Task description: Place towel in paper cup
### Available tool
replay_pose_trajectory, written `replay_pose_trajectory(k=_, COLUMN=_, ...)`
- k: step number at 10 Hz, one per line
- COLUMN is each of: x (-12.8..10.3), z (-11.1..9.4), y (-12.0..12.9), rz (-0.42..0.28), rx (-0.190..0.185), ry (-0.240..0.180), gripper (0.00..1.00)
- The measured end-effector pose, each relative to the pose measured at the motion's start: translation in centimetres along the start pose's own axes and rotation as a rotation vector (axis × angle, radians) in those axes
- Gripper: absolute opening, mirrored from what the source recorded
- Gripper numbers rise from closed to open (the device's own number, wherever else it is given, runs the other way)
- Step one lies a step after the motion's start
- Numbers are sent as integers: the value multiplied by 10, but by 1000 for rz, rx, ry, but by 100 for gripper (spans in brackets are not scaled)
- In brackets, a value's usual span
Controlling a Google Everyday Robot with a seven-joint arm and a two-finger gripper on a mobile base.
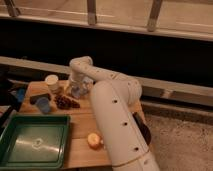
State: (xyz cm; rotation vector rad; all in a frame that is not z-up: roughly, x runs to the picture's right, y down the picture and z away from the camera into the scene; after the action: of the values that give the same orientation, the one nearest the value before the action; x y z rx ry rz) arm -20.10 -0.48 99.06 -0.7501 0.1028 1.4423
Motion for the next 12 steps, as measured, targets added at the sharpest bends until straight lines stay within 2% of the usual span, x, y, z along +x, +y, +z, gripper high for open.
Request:
replay_pose_trajectory(k=2, x=4, z=4, y=-8, rz=25, rx=-2, ry=5, gripper=32)
replay_pose_trajectory(k=3, x=6, z=7, y=-8, rz=29, rx=-3, ry=9, gripper=24)
replay_pose_trajectory(k=4, x=8, z=9, y=-9, rz=38, rx=-7, ry=11, gripper=10)
replay_pose_trajectory(k=5, x=9, z=9, y=-11, rz=42, rx=-10, ry=9, gripper=4)
replay_pose_trajectory(k=7, x=9, z=3, y=-7, rz=40, rx=-33, ry=-11, gripper=0)
replay_pose_trajectory(k=9, x=5, z=-21, y=6, rz=12, rx=-66, ry=-61, gripper=0)
replay_pose_trajectory(k=12, x=-3, z=-77, y=44, rz=-75, rx=-139, ry=-161, gripper=0)
